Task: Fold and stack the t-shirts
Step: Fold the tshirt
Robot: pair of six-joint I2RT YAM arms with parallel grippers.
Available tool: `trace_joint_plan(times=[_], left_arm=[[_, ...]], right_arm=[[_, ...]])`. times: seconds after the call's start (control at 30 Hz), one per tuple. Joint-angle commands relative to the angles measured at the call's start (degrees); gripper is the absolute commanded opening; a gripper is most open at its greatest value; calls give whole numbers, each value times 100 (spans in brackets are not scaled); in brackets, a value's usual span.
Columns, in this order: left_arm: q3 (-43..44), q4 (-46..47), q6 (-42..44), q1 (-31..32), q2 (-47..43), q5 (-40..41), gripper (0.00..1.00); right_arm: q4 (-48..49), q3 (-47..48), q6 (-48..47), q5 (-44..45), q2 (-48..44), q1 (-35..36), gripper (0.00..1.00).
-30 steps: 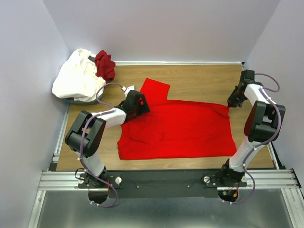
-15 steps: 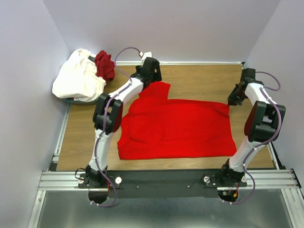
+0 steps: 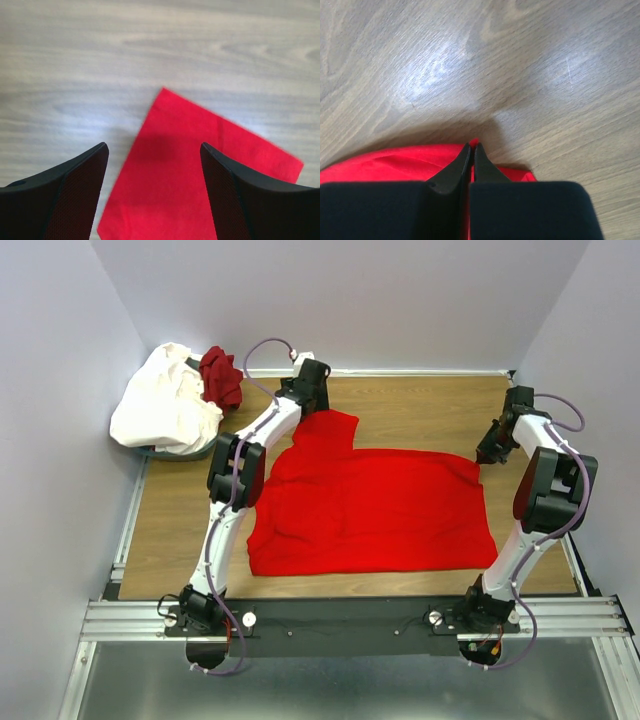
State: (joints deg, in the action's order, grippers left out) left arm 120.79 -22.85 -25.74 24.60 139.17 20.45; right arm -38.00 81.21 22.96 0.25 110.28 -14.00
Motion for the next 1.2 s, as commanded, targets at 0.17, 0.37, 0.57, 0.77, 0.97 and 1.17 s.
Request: trace_joint_plan(times=[0.17, 0.37, 0.57, 0.77, 0.97, 1.17], left_arm=[[436, -44, 157, -17, 435, -5, 73], [498, -96, 130, -17, 541, -23, 67], [647, -281, 148, -17, 681, -23, 67], [735, -404, 148, -17, 839, -111, 66], [832, -544, 130, -17, 936, -208, 59], [797, -554, 165, -17, 954, -322, 34]], right_arm=[[161, -88, -29, -210, 55, -33, 7], [161, -88, -46, -201, 46, -33, 6], [187, -149, -37, -227, 29, -33, 6], [214, -211, -37, -236, -6, -33, 6], [240, -281, -37, -227, -68, -33, 6], [240, -273, -55, -245, -103, -41, 6]])
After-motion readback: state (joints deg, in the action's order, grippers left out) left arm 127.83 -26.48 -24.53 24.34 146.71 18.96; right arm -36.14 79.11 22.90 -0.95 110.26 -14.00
